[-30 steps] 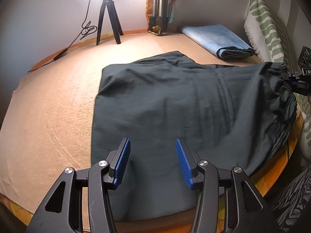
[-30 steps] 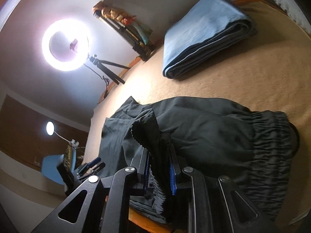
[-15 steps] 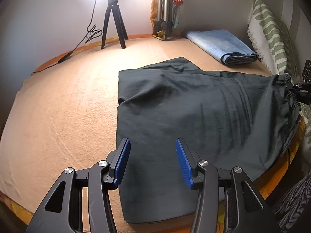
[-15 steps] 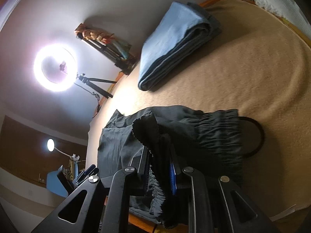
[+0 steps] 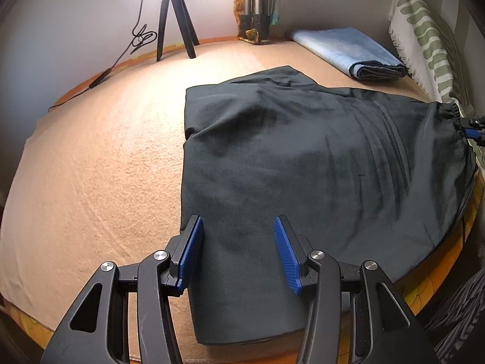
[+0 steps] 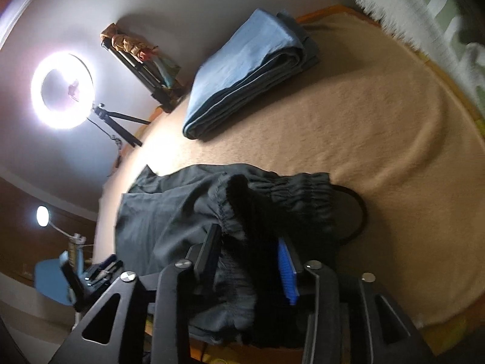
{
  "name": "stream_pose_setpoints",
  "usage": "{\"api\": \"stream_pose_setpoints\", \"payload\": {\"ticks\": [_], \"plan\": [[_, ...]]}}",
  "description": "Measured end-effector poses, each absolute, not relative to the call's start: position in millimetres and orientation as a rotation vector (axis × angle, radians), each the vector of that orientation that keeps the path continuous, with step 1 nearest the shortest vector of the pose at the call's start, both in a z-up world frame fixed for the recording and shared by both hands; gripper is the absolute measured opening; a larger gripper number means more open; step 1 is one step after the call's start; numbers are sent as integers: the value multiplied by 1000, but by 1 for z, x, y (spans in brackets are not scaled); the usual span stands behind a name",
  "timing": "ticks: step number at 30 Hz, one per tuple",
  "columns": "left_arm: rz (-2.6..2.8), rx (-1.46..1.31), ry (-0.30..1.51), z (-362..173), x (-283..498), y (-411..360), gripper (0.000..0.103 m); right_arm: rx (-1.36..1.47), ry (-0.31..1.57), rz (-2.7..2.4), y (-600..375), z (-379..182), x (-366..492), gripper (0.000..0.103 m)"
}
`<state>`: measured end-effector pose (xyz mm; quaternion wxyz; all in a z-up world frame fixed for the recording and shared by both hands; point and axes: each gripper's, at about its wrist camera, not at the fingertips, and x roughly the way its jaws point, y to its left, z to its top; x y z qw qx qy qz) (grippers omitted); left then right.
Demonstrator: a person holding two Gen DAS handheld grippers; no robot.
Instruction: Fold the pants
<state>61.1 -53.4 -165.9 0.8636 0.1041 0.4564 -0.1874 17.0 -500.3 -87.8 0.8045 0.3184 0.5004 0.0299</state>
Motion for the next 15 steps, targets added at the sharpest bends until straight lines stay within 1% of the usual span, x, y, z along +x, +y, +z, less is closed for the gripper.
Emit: {"api": "stream_pose_setpoints", "payload": {"ticks": [4,9,11,15], "plan": [[-396,218,960,-166,61,-54,47,670,1077,102,-488,-85,2,40],[-398,217,966,-168,61,-54,47,572,1136,60,-469,-94,-10,39],[-397,215,968,-168,61,-53,47,556,1134,58,-467,-95,-11,26],[-382,196,959,-164,62,-48,47,480,1095,56,-456,-86,-19,24]]}}
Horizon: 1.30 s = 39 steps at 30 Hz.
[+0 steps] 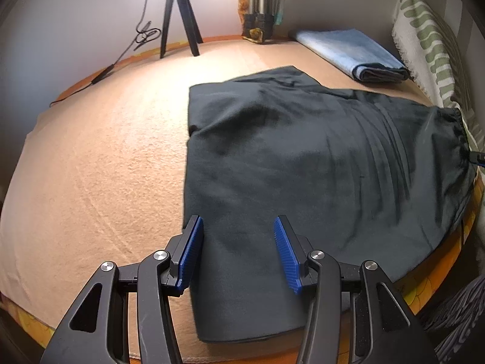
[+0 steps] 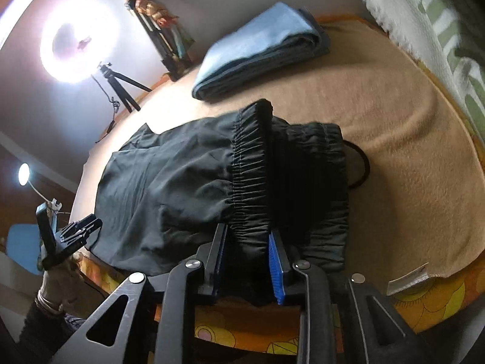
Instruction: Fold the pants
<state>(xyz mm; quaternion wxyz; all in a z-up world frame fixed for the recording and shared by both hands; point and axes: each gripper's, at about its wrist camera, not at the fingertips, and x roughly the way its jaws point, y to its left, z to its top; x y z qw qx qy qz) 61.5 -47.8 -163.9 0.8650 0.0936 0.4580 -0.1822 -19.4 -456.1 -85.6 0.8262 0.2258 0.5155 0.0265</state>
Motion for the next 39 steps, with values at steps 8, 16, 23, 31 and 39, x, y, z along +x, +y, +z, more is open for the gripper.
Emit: {"api": "stream_pose_setpoints", "payload": {"ticks": [8,16,23,31,39], "plan": [[-342,177,949,-161,63,-32,47,339,1137,-6,-453,-88,-34,31],[-309,138,930,-152,62,-25,48,285,936,8,-434,-42,-24,39],[-281,38,990,-162,64,-11,55,228,913,156,-379,-25,20,48],[-271,-100,1040,-171,62,14,55,160,934,356,-302,-14,86,53],[-333,-191,1037,-170,51,21,54,181,1007,586,-210,-25,198,54]]}}
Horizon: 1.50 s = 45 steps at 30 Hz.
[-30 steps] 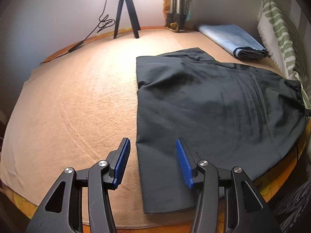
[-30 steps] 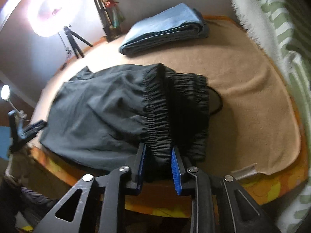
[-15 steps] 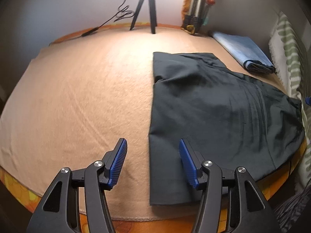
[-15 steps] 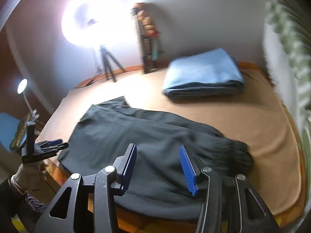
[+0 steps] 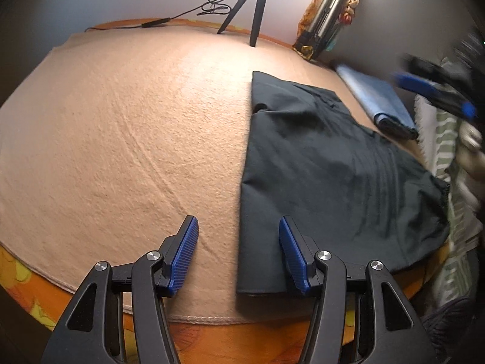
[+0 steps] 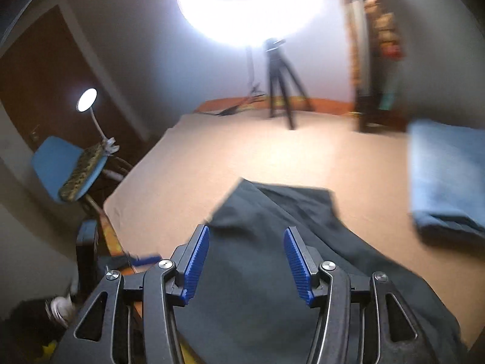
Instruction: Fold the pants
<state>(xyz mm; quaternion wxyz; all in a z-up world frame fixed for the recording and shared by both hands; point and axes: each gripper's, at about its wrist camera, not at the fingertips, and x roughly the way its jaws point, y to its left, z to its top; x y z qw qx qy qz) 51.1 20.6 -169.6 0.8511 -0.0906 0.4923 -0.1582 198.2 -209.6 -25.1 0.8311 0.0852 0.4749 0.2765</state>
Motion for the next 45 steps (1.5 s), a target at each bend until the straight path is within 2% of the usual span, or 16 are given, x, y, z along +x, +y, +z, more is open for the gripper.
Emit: {"api": "stream_pose_setpoints", "payload": {"ticks": [3,8,11,13,16,21,22,23,25,26,30,33,34,35,37,45], "plan": [[-353,-188,1040,-170,50,18,51,175,1056,609,-176,-47,236,54],[-363,-199,1041,-171,52,21,41,118,1137,567,-136,-89,285,54],[-366,-219,1045,-171,55,23,39,87,1177,528,-126,-109,304,54],[-374,-218,1048,-172,54,23,34,85,1206,519,-121,-121,313,54],[-385,-213,1049,-172,53,22,32,79,1224,527,-116,-130,317,54],[-395,-198,1053,-172,50,19,21,26,1243,540,-103,-141,313,52],[-393,-194,1052,-172,50,18,16,4,1227,534,-100,-141,311,47],[-391,-193,1053,-172,51,18,12,-18,1224,535,-97,-141,309,29],[-389,-188,1052,-172,50,18,9,-29,1215,530,-97,-140,307,15],[-394,-189,1050,-173,49,17,6,-41,1204,526,-96,-139,305,3],[-402,-150,1036,-173,41,9,6,-28,1187,480,-99,-139,307,1],[-392,-147,1031,-170,40,11,6,-36,1184,495,-97,-135,303,3],[-391,-146,1028,-169,40,11,6,-40,1187,484,-98,-132,302,9],[-392,-143,1024,-169,41,11,6,-41,1195,462,-98,-127,299,28],[-398,-141,1015,-166,41,10,6,-18,1207,446,-100,-115,291,52],[-413,-148,989,-160,35,6,6,-20,1378,428,-83,-110,265,50]]}}
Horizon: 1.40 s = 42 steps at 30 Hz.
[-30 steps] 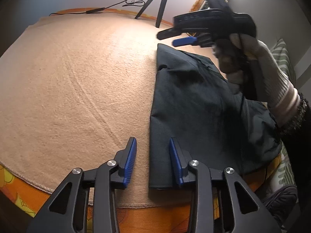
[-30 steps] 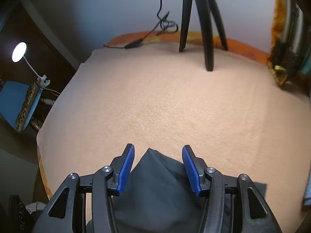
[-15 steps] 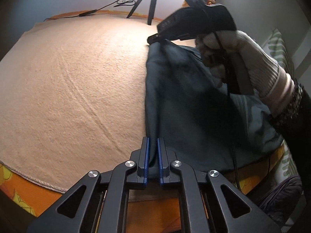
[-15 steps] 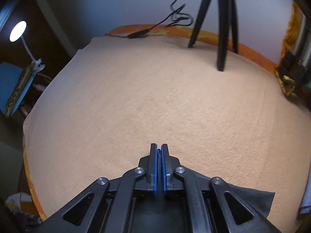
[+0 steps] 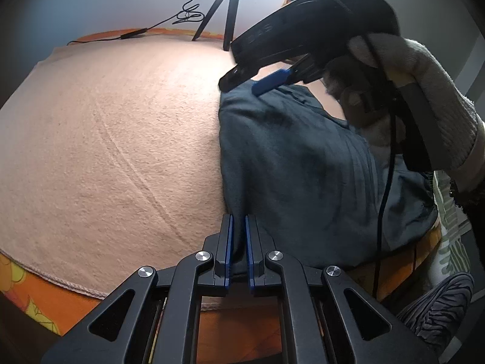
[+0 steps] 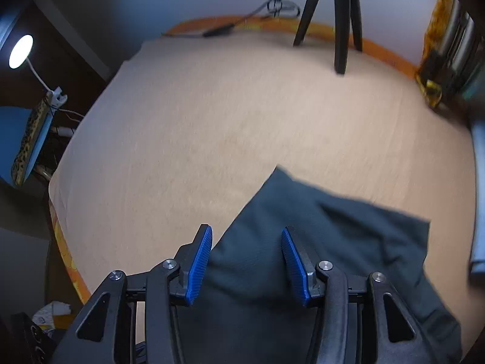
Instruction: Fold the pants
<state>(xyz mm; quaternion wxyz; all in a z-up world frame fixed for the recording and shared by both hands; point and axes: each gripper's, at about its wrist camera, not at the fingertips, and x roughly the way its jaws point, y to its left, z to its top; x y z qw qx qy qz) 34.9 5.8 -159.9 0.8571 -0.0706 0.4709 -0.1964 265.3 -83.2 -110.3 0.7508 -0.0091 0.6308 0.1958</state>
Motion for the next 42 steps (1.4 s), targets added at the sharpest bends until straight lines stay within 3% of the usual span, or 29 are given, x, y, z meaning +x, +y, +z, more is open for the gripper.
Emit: {"api": "stream_pose_setpoints", "payload": {"ticks": [14,19,22,24,25,30,33,35,38,42], "plan": [[-429,-136,969,-156,30,9,6,-202,1440,322,-36,-133,261,52],[-398,-139,982,-158,33,10,7,-265,1385,318,-35,-132,249,33],[-378,-121,976,-159,36,10,13,-183,1381,326,-54,-127,241,17],[-373,-109,975,-160,39,7,31,-105,1386,343,-68,-125,239,9],[-365,-105,970,-159,40,6,46,-63,1381,352,-77,-124,239,6],[-367,-113,980,-164,52,1,49,58,1351,382,-101,-117,232,2],[-375,-135,1000,-170,59,-2,48,115,1326,398,-115,-107,229,1],[-366,-165,994,-170,61,0,26,155,1301,406,-131,-100,227,1],[-385,-186,947,-159,58,-1,8,224,1257,424,-149,-86,216,1],[-438,-141,845,-132,46,-16,5,319,1204,423,-178,-70,205,1]]}}
